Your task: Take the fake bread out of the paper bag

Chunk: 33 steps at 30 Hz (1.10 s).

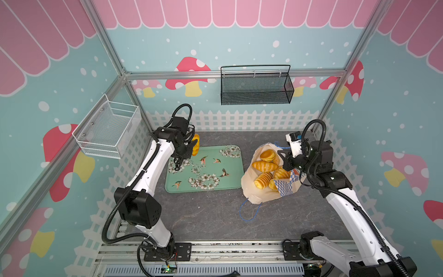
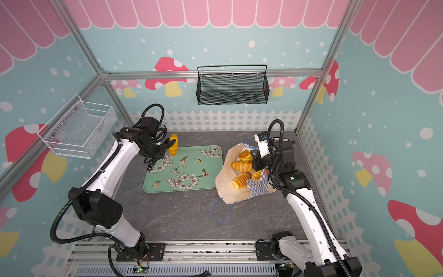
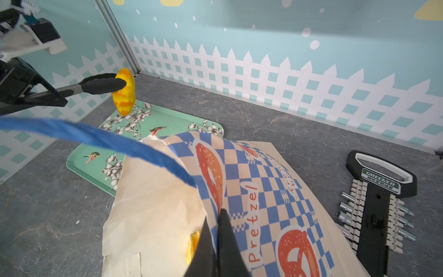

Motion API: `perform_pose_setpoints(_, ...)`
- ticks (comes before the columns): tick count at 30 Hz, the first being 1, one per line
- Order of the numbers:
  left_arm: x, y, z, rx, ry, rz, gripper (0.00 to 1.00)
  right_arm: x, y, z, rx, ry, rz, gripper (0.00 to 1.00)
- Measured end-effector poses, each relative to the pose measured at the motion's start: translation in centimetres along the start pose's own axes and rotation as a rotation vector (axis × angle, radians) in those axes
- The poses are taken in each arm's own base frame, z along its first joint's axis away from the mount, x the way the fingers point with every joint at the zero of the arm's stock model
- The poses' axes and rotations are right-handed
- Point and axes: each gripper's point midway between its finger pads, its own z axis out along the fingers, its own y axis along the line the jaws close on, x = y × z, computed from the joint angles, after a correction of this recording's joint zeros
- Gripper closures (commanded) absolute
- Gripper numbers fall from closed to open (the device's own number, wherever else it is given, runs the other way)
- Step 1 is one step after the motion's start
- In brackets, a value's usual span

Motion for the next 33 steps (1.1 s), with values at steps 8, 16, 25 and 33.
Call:
perform_pose_setpoints(8, 0.6, 1.8, 3.3, -0.029, 0.139, -0.03, 0.99, 0.0, 0.2, 0.2, -0.016, -0.01, -0.004, 1.0)
perform_pose_setpoints(16, 1.5, 4.6, 6.2, -0.068, 0.26, -0.076, 0.98, 0.0, 0.2, 0.4, -0.019, -0.02, -0.006, 1.0)
perform_pose_setpoints(25, 2.3, 6.8, 7.5, -0.083, 0.315, -0.123, 0.93, 0.0, 0.1, 0.9, -0.019, -0.02, -0.007, 1.0)
perform_pose_setpoints(33, 2.0, 6.7, 9.2, -0.082, 0.334, -0.12, 0.79, 0.0, 0.0, 1.0, -0.019, -0.021, -0.003, 1.0)
